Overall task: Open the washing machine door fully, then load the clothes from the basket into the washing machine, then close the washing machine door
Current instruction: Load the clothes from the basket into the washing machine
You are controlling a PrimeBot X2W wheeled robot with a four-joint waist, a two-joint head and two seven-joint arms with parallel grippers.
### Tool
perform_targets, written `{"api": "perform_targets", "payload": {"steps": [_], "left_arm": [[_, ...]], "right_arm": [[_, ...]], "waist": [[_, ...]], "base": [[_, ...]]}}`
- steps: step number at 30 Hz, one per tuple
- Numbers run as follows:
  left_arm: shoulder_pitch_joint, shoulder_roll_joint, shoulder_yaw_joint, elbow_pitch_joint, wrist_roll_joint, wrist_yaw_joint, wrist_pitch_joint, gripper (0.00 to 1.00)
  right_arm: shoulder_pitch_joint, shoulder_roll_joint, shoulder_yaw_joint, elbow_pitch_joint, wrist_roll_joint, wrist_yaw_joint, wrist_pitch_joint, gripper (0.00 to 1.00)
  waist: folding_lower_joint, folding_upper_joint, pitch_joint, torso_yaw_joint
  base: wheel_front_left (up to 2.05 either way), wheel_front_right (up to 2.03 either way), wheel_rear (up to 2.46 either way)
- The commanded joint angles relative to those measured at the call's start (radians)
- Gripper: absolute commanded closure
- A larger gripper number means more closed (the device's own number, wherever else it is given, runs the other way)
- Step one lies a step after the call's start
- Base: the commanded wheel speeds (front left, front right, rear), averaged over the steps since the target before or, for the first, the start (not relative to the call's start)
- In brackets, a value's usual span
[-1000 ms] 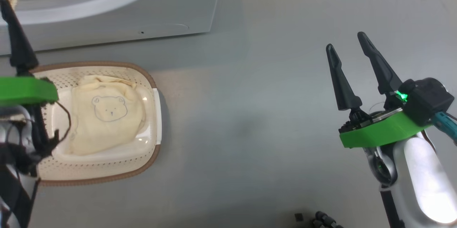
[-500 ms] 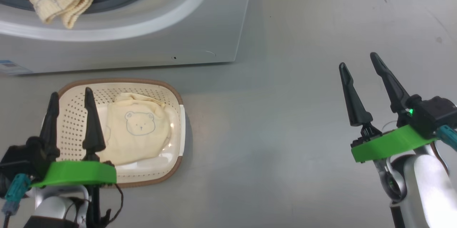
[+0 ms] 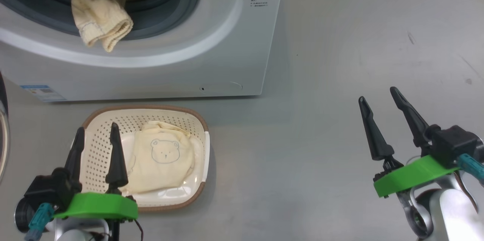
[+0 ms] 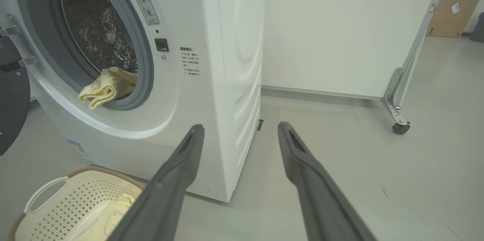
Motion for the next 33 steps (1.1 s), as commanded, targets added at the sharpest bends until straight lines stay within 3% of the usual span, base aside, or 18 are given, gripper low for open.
{"api": "perform_targets", "payload": {"steps": [1,20,33], "left_arm": [[-0.016,0.016,0.034,-0.024,0.002,0.098,-0.009,0.00],[-0.030,0.010,0.027,-0.001,-0.010,0.104,0.000,0.00],[-0.168,0.039,0.032,0.087,-0.044,0.056,0.072,0.00]], "right_arm": [[-0.005,-0.007,0.027,-0.043,-0.002,-0.003,0.005,0.00],[0.003,-0.007,0.054,-0.058,0.002,-0.003,0.015,0.00],[-0.051,-0.007,0.084,-0.048,0.039,-0.003,-0.009,0.00]], "waist": [[0.0001,-0.0001,-0.007,-0.002],[0.0001,-0.0001,-0.013,0.008],[0.0001,-0.0001,0.081,-0.021]], "base": [[0.00,0.00,0.00],[0.00,0.00,0.00],[0.00,0.00,0.00]]}}
